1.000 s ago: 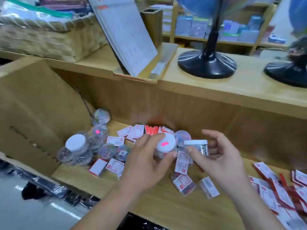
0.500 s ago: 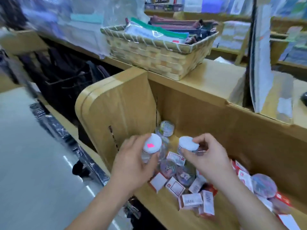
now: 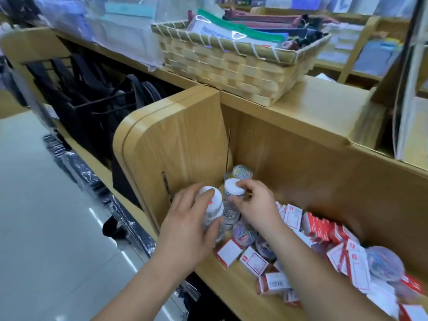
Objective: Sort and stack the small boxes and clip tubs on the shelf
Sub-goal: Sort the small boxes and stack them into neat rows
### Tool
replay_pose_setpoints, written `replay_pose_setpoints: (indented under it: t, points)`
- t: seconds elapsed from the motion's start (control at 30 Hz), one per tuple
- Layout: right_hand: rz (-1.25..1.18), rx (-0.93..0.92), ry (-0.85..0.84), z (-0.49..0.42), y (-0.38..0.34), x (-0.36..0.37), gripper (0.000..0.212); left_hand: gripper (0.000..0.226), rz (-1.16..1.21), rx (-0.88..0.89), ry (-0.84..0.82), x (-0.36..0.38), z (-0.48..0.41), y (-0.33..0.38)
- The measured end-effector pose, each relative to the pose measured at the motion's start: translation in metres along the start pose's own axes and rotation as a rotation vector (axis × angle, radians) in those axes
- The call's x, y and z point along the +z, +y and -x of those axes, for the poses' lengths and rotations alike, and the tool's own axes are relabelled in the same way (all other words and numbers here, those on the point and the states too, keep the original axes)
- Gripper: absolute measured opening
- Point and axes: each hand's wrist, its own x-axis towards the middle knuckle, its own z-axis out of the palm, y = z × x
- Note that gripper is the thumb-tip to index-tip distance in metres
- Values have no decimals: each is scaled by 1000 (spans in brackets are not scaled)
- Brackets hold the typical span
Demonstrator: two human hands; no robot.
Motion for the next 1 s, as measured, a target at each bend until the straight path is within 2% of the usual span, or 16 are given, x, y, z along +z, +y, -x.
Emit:
replay_pose_setpoints:
  t: [0.07, 0.13, 0.23, 0.33, 0.43, 0.5, 0.57, 0.63, 0.73, 0.87, 1.0]
  points:
    - [20, 0, -27, 5, 0, -15, 42, 42, 47, 64, 54, -4, 6, 13]
    - [30, 4, -24, 17, -2, -39, 38, 34, 168, 70, 57, -5, 16, 29]
    - [3, 8, -31, 55, 0, -80, 20, 29, 351, 57, -158, 10, 45, 44]
    - [54, -48, 49, 110, 15, -110, 11, 51, 324, 120, -329, 40, 76, 49]
    - [157, -45, 256, 162, 42, -128, 19, 63, 311, 123, -417, 62, 86, 65]
    - [325, -16, 373, 184, 60, -138, 30, 58, 286, 133, -391, 72, 82, 77]
    - [407, 97, 345, 199, 80, -150, 48, 49, 290, 110, -337, 80, 78, 85]
    - [361, 240, 282, 209, 96, -157, 56, 47, 309, 82, -337, 85, 77, 89]
    - [372, 244, 267, 219, 112, -156, 45, 48, 201, 112, -380, 92, 80, 91]
    - [456, 261, 266, 224, 118, -153, 23, 60, 125, 110, -375, 99, 78, 90]
    - [580, 311, 270, 234, 123, -162, 23, 59, 89, 119, -308, 92, 76, 95]
